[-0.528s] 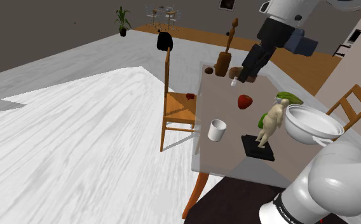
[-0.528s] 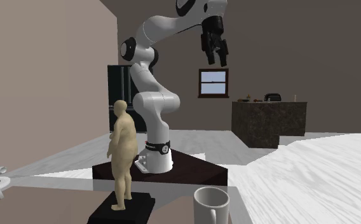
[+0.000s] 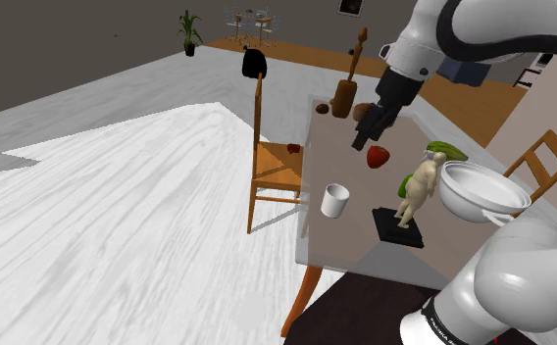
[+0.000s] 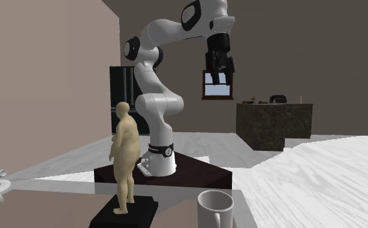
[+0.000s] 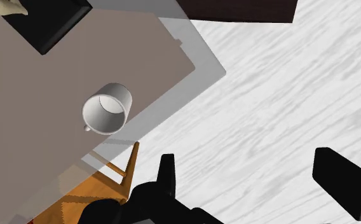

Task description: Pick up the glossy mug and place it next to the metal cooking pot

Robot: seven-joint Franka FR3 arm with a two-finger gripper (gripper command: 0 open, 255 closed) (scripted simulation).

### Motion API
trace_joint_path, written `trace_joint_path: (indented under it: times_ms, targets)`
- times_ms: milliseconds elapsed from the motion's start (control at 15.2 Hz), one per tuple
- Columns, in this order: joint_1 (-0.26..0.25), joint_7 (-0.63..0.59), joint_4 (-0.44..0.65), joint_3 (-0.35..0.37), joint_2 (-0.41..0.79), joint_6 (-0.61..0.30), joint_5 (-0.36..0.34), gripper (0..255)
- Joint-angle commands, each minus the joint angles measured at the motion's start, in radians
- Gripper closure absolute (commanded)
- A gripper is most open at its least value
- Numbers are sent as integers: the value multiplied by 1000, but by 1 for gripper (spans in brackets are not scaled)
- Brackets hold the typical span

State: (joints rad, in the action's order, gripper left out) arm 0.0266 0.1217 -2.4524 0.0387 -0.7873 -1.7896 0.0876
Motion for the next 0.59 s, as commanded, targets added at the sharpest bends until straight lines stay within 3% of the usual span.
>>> trace_joint_path:
  times_ms: [0, 528]
  targets:
    - [9, 16, -34, -9, 37, -64, -13, 0]
    - [49, 70, -150, -44, 206, -323, -63, 0]
